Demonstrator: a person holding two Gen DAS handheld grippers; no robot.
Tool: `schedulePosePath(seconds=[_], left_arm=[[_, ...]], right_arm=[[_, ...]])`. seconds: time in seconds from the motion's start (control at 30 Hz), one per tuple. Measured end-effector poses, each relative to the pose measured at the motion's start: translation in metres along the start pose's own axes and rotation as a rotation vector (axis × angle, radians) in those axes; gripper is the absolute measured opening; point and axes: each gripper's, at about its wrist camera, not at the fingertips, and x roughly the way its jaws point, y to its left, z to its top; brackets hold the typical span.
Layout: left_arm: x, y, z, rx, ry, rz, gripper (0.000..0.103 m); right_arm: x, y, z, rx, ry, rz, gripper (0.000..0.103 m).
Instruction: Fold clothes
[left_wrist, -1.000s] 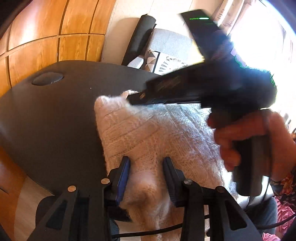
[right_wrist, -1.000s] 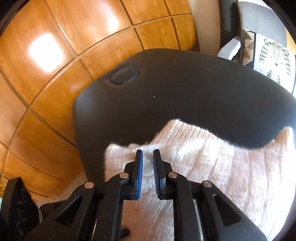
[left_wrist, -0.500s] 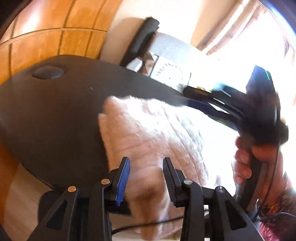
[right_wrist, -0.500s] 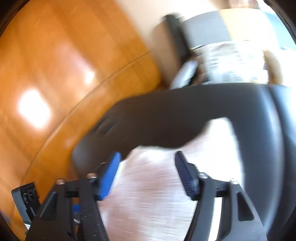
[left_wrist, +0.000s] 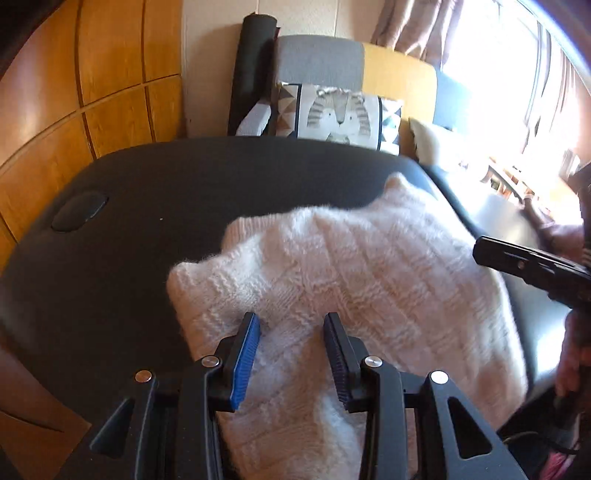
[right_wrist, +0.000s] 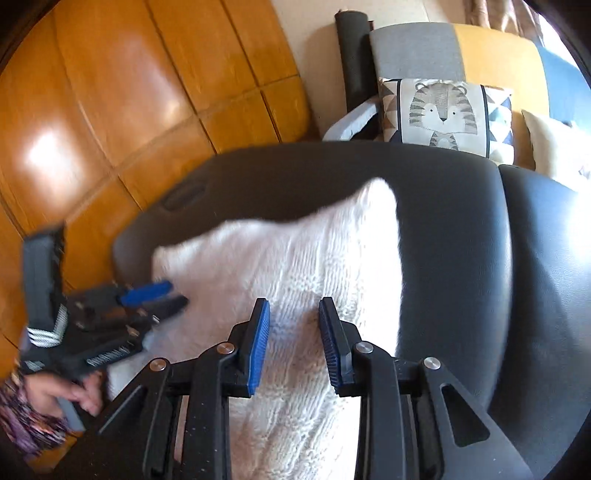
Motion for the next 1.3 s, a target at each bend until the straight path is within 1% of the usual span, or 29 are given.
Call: schedulePosePath(seconds=[0.1,0.17,0.2,0.27,0.3,0.37,0.43,0.5,0.57,0.6,0.63,0.7,0.77,0.83,0.87,0.93,1.0,1.03,1.1,1.13,1.2,1.27,1.3], left_arm=[[0.0,0.003,-0.013,0.02,-0.02,-0.007,0.039],[-0.001,0.004,-0.017,0.038,-0.023,-0.013,0.039],[-0.002,0.004,-0.017,0.045,-0.02,-0.015,0.039],[-0.007,0.006,-0.017,0.035,-0.018,-0.031,0.039],[-0.01,0.008,-0.019,0.023,-0.019,-0.044,0.039],[-0.015,0.013,-0.026,-0.003,-0.024,-0.069,0.039],[-0.02,0.016,-0.035,-0.023,-0.032,-0.081,0.039],[-0.026,0.013,-0.045,-0.009,-0.041,-0.074,0.039],[-0.026,0.006,-0.052,0.04,-0.037,-0.029,0.039],[-0.026,0.003,-0.056,0.057,-0.034,-0.013,0.039],[-0.026,0.001,-0.059,0.071,-0.03,-0.001,0.039],[-0.026,0.003,-0.064,0.052,-0.026,-0.011,0.041],[-0.026,0.008,-0.069,0.014,-0.031,-0.035,0.042],[-0.023,0.014,-0.074,-0.026,-0.028,-0.051,0.049],[-0.021,0.017,-0.076,-0.046,-0.027,-0.059,0.052],[-0.017,0.023,-0.08,-0.088,-0.021,-0.079,0.061],[-0.016,0.032,-0.08,-0.137,-0.008,-0.115,0.066],[-0.016,0.037,-0.08,-0.162,-0.001,-0.134,0.065],[-0.024,0.045,-0.079,-0.223,-0.023,-0.161,0.064],[-0.028,0.049,-0.078,-0.254,-0.037,-0.175,0.063],[-0.042,0.052,-0.077,-0.295,-0.107,-0.179,0.063],[-0.053,0.049,-0.072,-0.295,-0.171,-0.164,0.063],[-0.056,0.042,-0.067,-0.261,-0.187,-0.147,0.063]], right_arm=[[0.015,0.003,-0.004,-0.049,0.017,-0.035,0.03],[0.017,0.004,0.002,-0.029,0.017,-0.035,0.03],[0.012,0.006,0.001,-0.01,0.002,-0.012,0.032],[0.0,0.015,-0.003,-0.001,-0.034,0.083,0.033],[-0.006,0.023,-0.008,-0.018,-0.032,0.112,0.033],[-0.013,0.042,-0.022,-0.098,-0.002,0.121,0.033],[-0.011,0.06,-0.039,-0.186,0.04,0.112,0.033],[-0.007,0.07,-0.056,-0.245,0.078,0.082,0.033],[0.0,0.072,-0.073,-0.269,0.118,0.06,0.034],[0.002,0.069,-0.08,-0.261,0.129,0.057,0.034],[0.001,0.064,-0.083,-0.237,0.123,0.07,0.034],[-0.001,0.053,-0.09,-0.184,0.112,0.097,0.034],[0.0,0.044,-0.092,-0.132,0.111,0.119,0.034],[0.0,0.04,-0.094,-0.106,0.111,0.129,0.034],[0.0,0.042,-0.095,-0.126,0.111,0.118,0.034],[-0.002,0.045,-0.095,-0.151,0.115,0.108,0.034],[-0.012,0.046,-0.091,-0.146,0.098,0.125,0.034],[-0.02,0.044,-0.088,-0.138,0.075,0.134,0.034],[-0.035,0.033,-0.081,-0.119,-0.008,0.12,0.034],[-0.04,0.028,-0.077,-0.102,-0.033,0.101,0.034],[-0.043,0.015,-0.069,-0.06,-0.06,0.057,0.034],[-0.041,0.004,-0.058,-0.008,-0.081,0.012,0.034],[-0.038,0.0,-0.05,0.016,-0.087,0.016,0.034]])
